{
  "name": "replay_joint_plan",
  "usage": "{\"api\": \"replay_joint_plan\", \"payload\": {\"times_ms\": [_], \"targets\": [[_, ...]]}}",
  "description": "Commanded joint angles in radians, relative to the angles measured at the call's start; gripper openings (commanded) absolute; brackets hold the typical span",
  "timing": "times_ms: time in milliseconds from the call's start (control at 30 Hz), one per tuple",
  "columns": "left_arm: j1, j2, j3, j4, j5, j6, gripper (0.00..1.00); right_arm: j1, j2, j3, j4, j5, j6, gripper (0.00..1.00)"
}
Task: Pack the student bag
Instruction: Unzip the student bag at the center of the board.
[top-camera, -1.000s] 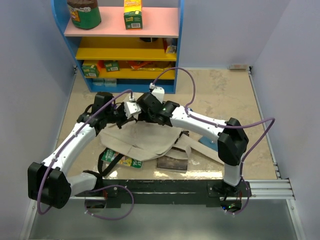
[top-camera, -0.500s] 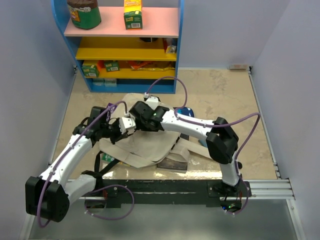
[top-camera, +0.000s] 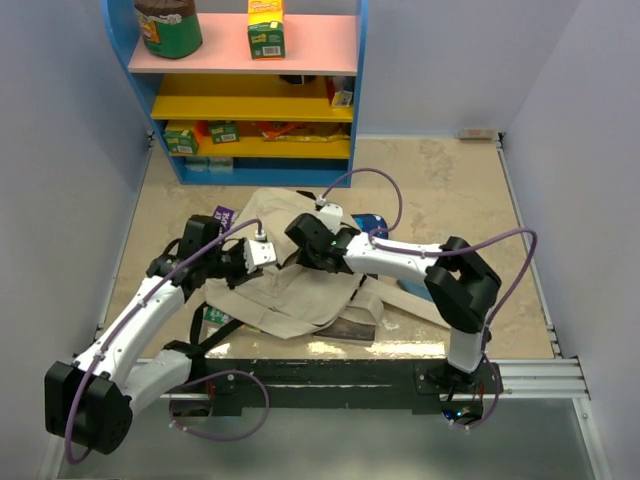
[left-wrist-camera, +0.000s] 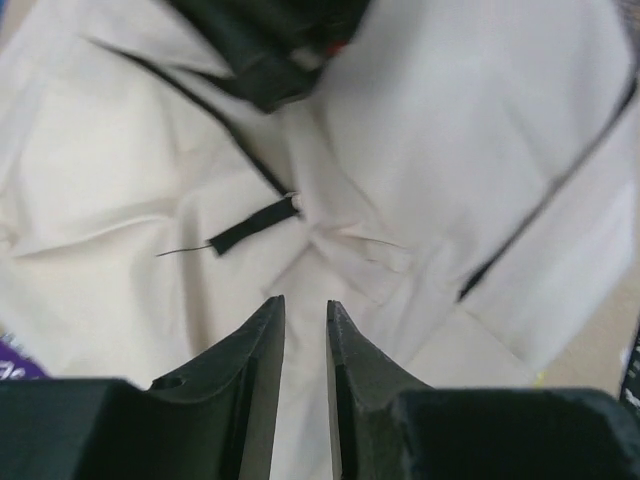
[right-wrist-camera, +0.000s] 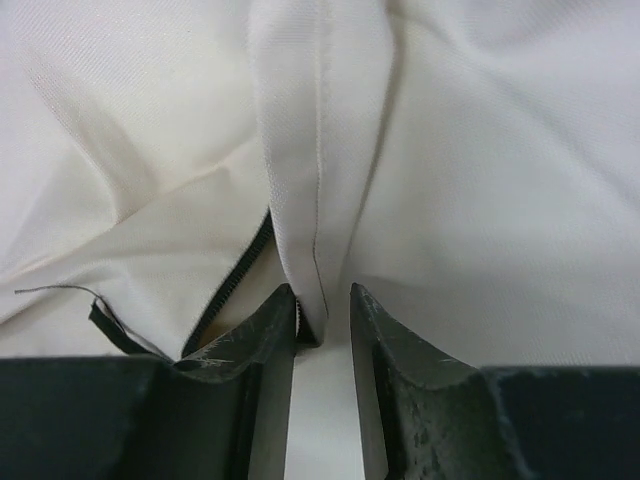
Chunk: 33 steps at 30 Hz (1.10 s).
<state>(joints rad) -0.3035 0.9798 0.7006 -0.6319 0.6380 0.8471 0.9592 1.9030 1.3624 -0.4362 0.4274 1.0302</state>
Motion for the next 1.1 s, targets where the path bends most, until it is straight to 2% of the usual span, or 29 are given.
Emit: {"api": "replay_joint_plan", "payload": {"times_ms": [0, 67, 133, 200, 300, 533, 600, 700, 833, 1067], "targets": [[0.0, 0.032, 0.023, 0.306, -0.163, -0.259, 0.27, -0.005, -0.131, -0.169, 0.193, 0.013, 0.05, 0.29], [-0.002, 0.068, 0.066, 0.342, -0.176, -0.341, 0.27, -0.005, -0.174, -0.233, 0.24, 0.008, 0.057, 0.23], [-0.003, 0.138, 0.117, 0.362, -0.132, -0.419, 0.28, -0.005, -0.194, -0.261, 0.286, 0.01, 0.065, 0.15], [-0.019, 0.212, 0.152, 0.368, -0.084, -0.459, 0.29, -0.005, -0.203, -0.295, 0.324, 0.017, 0.067, 0.06], [-0.078, 0.284, 0.201, 0.388, -0.089, -0.499, 0.32, -0.005, -0.225, -0.35, 0.382, 0.022, 0.09, 0.0], [-0.221, 0.365, 0.194, 0.431, -0.179, -0.47, 0.42, -0.005, -0.265, -0.446, 0.432, 0.021, 0.123, 0.0], [-0.247, 0.375, 0.16, 0.466, -0.248, -0.406, 0.73, -0.007, -0.271, -0.465, 0.481, 0.01, 0.126, 0.0], [-0.255, 0.362, 0.093, 0.521, -0.33, -0.381, 0.76, -0.007, -0.265, -0.474, 0.49, 0.002, 0.125, 0.0], [-0.256, 0.364, 0.079, 0.531, -0.337, -0.382, 0.77, -0.007, -0.265, -0.503, 0.519, -0.004, 0.134, 0.0], [-0.264, 0.413, 0.074, 0.617, -0.434, -0.384, 0.77, -0.007, -0.265, -0.523, 0.548, -0.022, 0.136, 0.0]]}}
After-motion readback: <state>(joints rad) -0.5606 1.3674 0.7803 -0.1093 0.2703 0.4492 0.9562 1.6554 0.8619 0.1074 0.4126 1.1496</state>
